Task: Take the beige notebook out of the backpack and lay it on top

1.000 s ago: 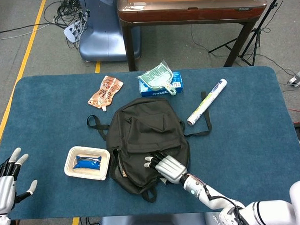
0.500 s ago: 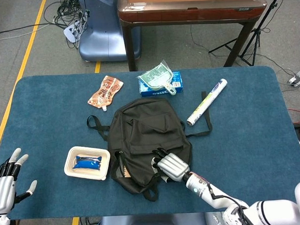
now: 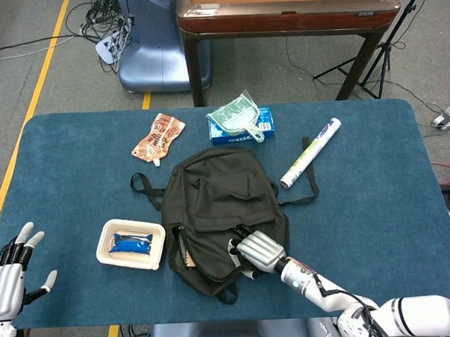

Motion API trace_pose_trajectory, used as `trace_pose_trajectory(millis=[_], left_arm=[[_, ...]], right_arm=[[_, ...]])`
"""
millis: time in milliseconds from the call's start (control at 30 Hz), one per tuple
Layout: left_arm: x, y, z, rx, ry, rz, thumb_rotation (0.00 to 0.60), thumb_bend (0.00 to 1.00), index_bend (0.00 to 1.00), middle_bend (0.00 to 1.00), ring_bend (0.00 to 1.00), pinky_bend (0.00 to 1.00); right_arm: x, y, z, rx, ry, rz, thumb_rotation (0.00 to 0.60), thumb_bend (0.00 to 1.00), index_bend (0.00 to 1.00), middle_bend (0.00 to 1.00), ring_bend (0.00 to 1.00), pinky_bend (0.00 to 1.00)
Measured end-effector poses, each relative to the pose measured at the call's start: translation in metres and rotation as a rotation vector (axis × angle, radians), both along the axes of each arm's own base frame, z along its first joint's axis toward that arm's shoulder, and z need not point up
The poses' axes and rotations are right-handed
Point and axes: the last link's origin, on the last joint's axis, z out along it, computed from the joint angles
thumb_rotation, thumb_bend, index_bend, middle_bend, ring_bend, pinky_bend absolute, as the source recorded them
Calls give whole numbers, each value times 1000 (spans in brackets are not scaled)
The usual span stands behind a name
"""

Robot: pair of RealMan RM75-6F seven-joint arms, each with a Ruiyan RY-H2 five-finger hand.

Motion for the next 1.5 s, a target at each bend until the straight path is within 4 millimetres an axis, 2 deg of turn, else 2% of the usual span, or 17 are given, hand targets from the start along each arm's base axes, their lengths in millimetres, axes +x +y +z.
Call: trace_pose_trajectory(millis=[267, 500, 900, 1200, 1367, 1500], left_arm=[[1, 1, 0, -2, 0, -2, 600, 260, 161, 50, 76, 90], [2, 1, 0, -3, 0, -4, 600, 260, 161, 50, 76, 90], [3, 7, 0, -8, -6, -16, 600, 260, 161, 50, 77, 90], [14, 32, 2, -46, -3, -128, 600, 260, 179, 52, 87, 91], [28, 52, 2, -85, -38, -241, 600, 260, 225, 116, 165, 94], [45, 66, -1, -131, -71, -364, 600, 260, 292, 211, 253, 230]], right_arm=[[-1, -1, 5, -11, 8, -1, 600, 348, 572, 323, 36, 41], [1, -5, 2, -29, 13, -5, 600, 568, 592, 348, 51, 41], [6, -14, 9, -64, -17, -30, 600, 618, 639, 377, 83, 40], [23, -42, 17, -164, -137, -95, 600, 623, 647, 386, 96, 40], [36, -62, 22, -232, -215, -151, 600, 624, 647, 386, 101, 40], [44, -76, 26, -281, -265, -199, 600, 624, 647, 386, 101, 40]])
